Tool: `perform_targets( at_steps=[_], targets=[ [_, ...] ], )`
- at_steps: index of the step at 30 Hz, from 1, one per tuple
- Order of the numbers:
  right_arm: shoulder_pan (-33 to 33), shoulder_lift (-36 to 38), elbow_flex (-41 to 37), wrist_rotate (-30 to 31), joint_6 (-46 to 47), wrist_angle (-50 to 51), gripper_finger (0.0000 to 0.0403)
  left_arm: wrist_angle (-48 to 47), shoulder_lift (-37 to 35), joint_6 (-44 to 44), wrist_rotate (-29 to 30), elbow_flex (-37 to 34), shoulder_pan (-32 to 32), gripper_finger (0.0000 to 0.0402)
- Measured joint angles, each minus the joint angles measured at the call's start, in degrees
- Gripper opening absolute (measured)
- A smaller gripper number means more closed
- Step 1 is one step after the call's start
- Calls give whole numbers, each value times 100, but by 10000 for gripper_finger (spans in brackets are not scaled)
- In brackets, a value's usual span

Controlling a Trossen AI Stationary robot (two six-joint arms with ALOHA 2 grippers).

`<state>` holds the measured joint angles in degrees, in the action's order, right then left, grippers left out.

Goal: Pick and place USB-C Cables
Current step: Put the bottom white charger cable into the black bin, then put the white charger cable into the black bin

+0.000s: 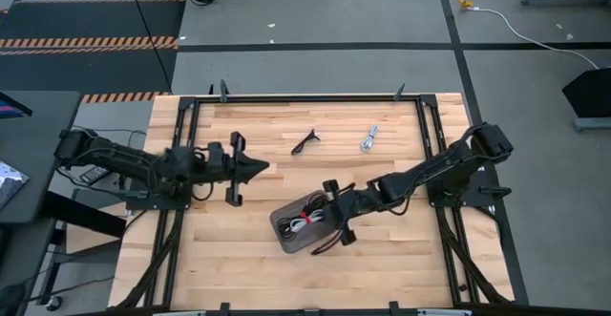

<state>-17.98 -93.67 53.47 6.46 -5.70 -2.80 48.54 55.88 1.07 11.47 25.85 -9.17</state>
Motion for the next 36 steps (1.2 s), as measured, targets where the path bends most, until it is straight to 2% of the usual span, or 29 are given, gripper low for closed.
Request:
perform_targets(
  at_steps=[8, 14, 23, 36],
  targets=[
    [71, -166, 9, -217, 414, -370, 18, -138, -12, -42, 10, 7, 13, 11],
    [110, -410, 0, -503, 521, -285, 18, -131, -17, -42, 10, 7, 11, 11],
    [249, -575, 0, -613, 542, -402, 21, -176, -17, -69, 30, 7, 11, 11],
    [229, -566, 0, -389, 724, -389, 106, -204, -17, -223, 30, 7, -7, 11]
  ],
)
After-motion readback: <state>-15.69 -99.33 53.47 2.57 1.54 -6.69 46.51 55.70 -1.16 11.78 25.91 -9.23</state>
